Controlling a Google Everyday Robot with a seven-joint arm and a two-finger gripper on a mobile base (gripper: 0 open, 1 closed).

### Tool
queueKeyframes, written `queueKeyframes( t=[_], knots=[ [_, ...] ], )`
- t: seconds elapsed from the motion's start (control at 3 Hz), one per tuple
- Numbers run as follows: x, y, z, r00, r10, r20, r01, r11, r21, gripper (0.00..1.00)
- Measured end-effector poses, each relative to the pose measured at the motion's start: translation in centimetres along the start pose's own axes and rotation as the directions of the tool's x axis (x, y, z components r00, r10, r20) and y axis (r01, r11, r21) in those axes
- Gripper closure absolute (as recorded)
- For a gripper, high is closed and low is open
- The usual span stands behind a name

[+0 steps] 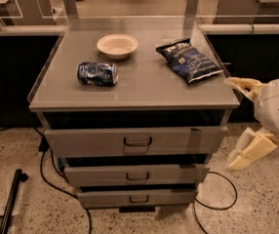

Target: Open top drawer

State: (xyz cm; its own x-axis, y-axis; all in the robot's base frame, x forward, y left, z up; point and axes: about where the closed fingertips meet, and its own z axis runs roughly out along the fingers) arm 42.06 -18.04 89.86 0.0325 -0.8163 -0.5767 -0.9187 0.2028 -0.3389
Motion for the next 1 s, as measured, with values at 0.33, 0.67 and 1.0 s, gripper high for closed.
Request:
queueKeyframes(
  t=[0.33,0.67,1.0],
  knots=[
    [1.2,0.8,2.2,1.0,0.022,-0.01,-0.023,0.999,-0.039,0.0],
    [3.5,2.0,5.5,0.997,0.072,-0.031,-0.075,0.9928,-0.093,0.0],
    [5.0,2.9,8.0,0.994,0.101,-0.028,-0.104,0.9867,-0.125,0.0]
  ],
)
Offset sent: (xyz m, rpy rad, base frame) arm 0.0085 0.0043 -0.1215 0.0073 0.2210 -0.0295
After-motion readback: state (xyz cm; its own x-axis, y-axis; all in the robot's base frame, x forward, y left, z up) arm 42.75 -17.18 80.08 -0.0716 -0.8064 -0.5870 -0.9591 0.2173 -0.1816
